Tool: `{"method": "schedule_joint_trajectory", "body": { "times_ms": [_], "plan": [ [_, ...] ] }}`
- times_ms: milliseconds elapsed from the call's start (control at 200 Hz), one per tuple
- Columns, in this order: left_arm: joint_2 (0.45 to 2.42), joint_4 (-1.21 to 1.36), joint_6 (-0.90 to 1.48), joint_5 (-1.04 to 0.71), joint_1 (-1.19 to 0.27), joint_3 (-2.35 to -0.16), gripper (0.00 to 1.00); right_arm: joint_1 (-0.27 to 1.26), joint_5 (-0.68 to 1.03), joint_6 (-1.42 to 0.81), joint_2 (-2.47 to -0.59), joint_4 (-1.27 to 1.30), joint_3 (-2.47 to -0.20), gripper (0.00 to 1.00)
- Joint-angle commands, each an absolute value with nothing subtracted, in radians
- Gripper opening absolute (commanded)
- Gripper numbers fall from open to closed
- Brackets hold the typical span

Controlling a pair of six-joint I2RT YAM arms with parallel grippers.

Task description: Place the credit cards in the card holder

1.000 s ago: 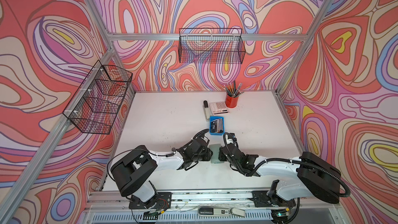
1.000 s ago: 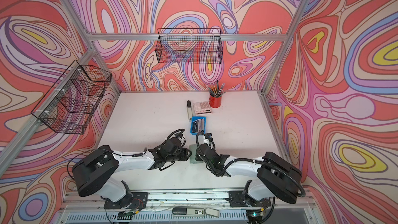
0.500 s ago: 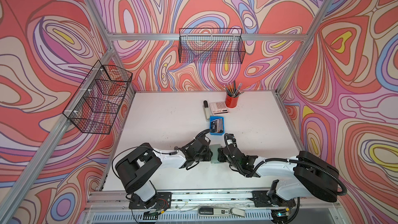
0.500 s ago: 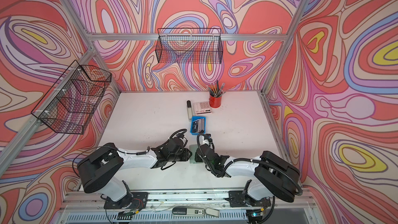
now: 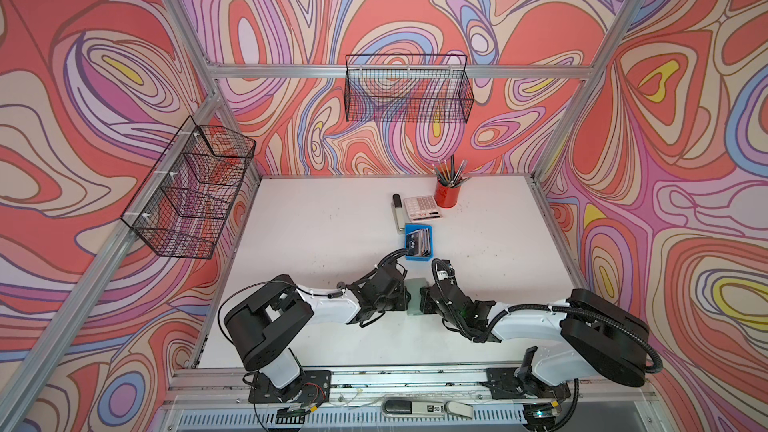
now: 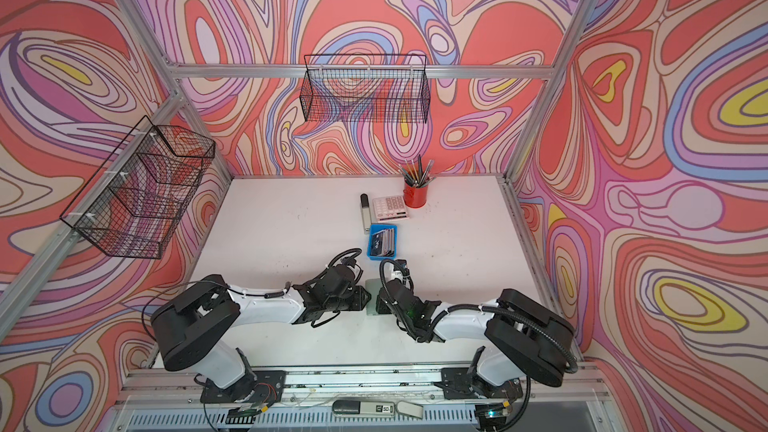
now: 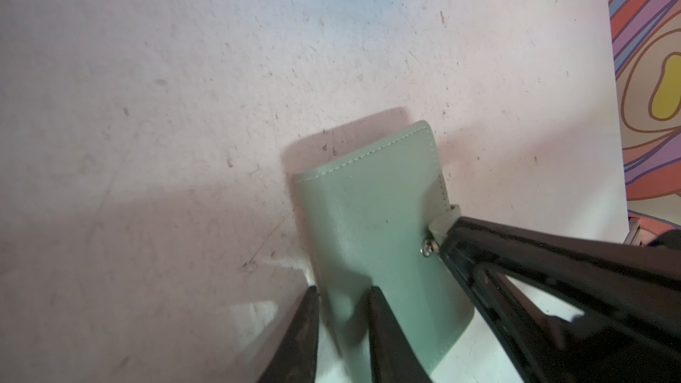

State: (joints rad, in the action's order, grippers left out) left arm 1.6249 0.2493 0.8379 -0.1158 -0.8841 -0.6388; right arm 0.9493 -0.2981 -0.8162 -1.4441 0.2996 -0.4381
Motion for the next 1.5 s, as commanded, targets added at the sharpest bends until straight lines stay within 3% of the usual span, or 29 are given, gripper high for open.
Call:
{"method": "schedule_joint_trajectory", "body": {
  "times_ms": [0,1067,1497],
  "plan": [
    [1.635,0.198,0.83,-0.092,-0.884,-0.645,0.25,0.946,-0.311,-0.819,-1.438,0.298,-0.419,0.0],
    [1.632,0.204,0.831,-0.098,-0.884,-0.644,0.23,0.945,-0.227,-0.9,-1.553,0.528,-0.328,0.0],
    [1.615,0.201,0.83,-0.098,-0.885,-0.641,0.22,0.946,-0.261,-0.978,-1.525,0.623,-0.164,0.0]
  ]
}}
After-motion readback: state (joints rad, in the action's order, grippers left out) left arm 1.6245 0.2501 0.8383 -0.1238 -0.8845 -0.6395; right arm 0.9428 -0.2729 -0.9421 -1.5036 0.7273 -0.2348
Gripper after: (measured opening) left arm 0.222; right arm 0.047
